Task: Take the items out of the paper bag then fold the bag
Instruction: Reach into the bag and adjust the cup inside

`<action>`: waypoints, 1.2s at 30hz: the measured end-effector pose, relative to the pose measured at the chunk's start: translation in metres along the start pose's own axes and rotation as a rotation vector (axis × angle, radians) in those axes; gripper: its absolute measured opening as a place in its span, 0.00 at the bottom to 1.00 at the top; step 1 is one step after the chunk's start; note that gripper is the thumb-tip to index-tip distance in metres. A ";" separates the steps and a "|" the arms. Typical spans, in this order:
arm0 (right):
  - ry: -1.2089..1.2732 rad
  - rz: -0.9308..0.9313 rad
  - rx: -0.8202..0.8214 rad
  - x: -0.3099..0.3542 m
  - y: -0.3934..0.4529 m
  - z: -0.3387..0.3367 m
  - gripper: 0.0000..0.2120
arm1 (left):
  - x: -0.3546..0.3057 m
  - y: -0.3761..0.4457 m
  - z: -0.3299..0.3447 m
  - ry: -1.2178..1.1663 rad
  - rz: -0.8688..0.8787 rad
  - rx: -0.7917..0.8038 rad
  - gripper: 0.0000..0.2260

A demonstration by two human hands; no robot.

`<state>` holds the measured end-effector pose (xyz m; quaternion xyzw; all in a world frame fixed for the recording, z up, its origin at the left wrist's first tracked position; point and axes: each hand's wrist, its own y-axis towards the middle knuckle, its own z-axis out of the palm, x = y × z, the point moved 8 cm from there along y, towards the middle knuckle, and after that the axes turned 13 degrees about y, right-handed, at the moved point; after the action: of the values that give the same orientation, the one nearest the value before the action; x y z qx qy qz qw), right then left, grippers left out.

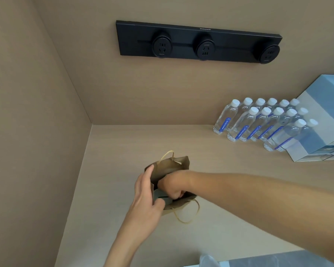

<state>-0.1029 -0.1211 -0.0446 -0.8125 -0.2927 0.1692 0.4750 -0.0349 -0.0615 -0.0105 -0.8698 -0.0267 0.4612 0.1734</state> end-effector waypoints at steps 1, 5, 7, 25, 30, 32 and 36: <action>0.052 0.008 -0.012 -0.002 0.006 0.003 0.11 | 0.001 0.000 0.000 -0.008 0.000 0.001 0.40; 0.103 0.014 -0.023 -0.004 0.020 0.009 0.12 | 0.004 0.001 0.001 -0.028 -0.001 -0.003 0.40; 0.080 0.007 0.000 -0.004 0.020 0.011 0.06 | 0.005 0.002 0.002 -0.037 0.005 -0.011 0.40; 0.235 -0.033 -0.133 0.003 -0.046 -0.025 0.08 | 0.005 0.000 -0.012 -0.198 0.081 -0.022 0.40; 0.727 -0.281 -0.579 -0.039 -0.143 -0.052 0.13 | 0.025 -0.003 -0.032 -0.207 0.064 -0.050 0.42; 1.171 -0.327 -0.825 -0.080 -0.171 -0.030 0.15 | 0.031 -0.003 -0.036 -0.170 0.079 -0.028 0.45; 1.552 -0.118 -1.033 -0.119 -0.145 0.054 0.34 | 0.037 0.005 -0.033 -0.126 0.091 0.029 0.59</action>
<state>-0.2697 -0.1061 0.0547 -0.7924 0.0268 -0.5963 0.1254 0.0127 -0.0675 -0.0239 -0.8368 0.0088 0.5227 0.1630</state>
